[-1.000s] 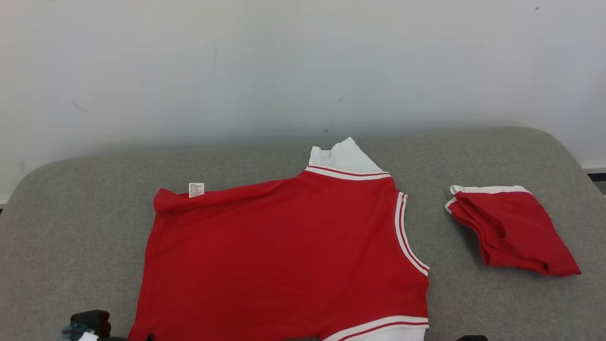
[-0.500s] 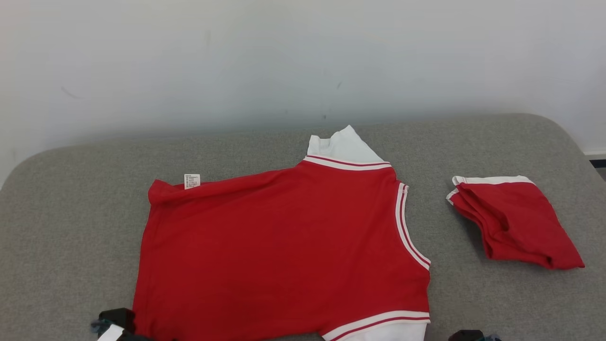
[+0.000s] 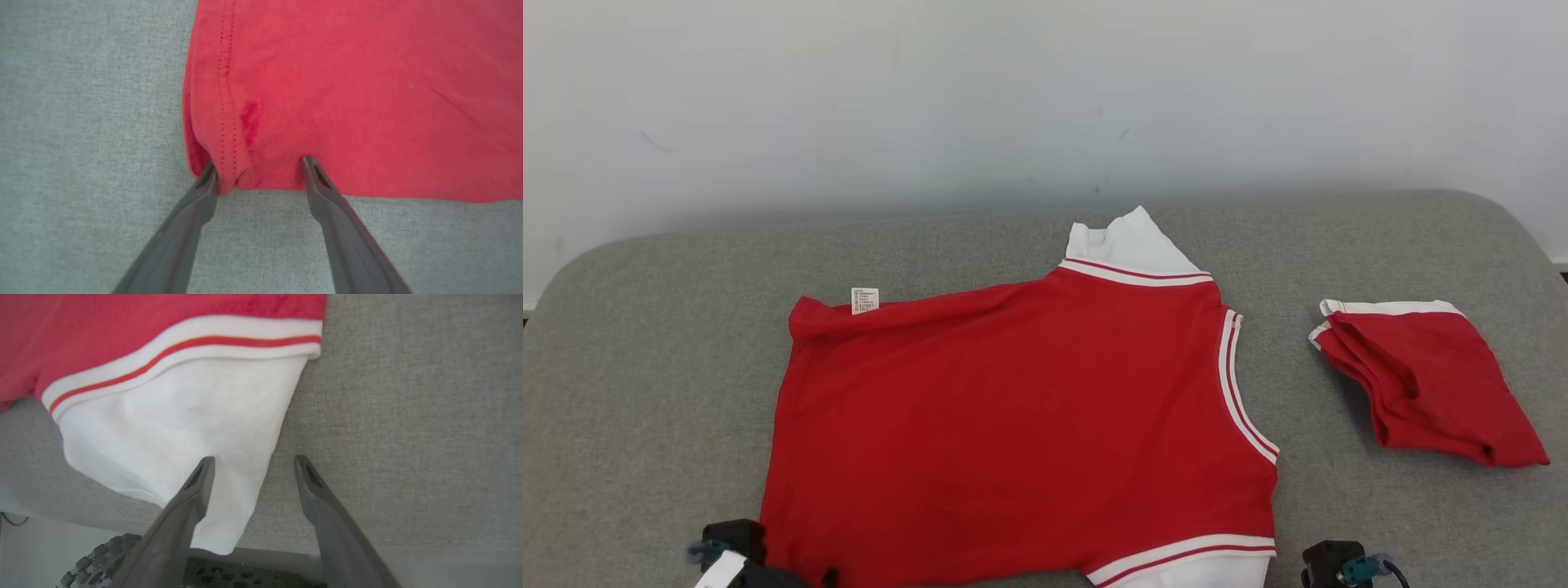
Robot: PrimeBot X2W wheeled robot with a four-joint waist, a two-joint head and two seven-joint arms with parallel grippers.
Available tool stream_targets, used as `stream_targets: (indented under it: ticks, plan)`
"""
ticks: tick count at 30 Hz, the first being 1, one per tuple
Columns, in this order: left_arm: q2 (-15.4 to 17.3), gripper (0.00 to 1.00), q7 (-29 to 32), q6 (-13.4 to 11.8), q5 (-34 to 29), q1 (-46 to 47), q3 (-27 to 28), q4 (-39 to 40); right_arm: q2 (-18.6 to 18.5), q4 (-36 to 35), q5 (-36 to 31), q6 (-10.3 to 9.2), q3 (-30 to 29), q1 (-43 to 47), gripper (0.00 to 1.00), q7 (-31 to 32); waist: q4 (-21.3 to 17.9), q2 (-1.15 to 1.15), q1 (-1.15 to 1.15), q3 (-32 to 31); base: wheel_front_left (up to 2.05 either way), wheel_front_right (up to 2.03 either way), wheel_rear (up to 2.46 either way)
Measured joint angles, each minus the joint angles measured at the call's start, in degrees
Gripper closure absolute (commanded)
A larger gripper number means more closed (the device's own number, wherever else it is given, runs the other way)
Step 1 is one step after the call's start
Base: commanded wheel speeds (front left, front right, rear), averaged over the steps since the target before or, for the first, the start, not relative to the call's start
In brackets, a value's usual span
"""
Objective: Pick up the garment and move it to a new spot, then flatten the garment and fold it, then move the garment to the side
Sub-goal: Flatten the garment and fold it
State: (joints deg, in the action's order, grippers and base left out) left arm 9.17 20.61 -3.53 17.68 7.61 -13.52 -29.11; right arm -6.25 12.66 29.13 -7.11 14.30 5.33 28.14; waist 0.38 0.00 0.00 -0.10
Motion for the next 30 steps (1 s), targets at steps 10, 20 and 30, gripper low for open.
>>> stream_targets:
  ticks: [10, 20, 30]
  plan:
    - [0.2, 0.02, -0.6, 0.5, 0.0, 1.1, 0.1, -1.7, 1.0, 1.1, -0.2, -0.02, 0.0, -0.1, 0.70, -0.5, 0.2, 0.00, 0.00, 0.6, 0.00, 0.00, 0.00]
    - [0.1, 0.03, -1.6, 0.6, 0.1, 1.1, 0.2, -2.9, 1.5, 1.9, -0.5, -0.02, -0.4, -0.1, 0.57, 0.1, 0.5, 0.00, 0.00, 0.3, 0.00, 0.00, 0.00]
    - [0.3, 0.82, -2.6, 0.5, 0.7, 1.1, 1.5, -3.3, 1.6, 2.0, -0.5, -0.02, -0.4, 0.0, 1.00, 0.9, 0.6, 0.00, 0.00, -0.1, 0.00, 0.00, 0.00]
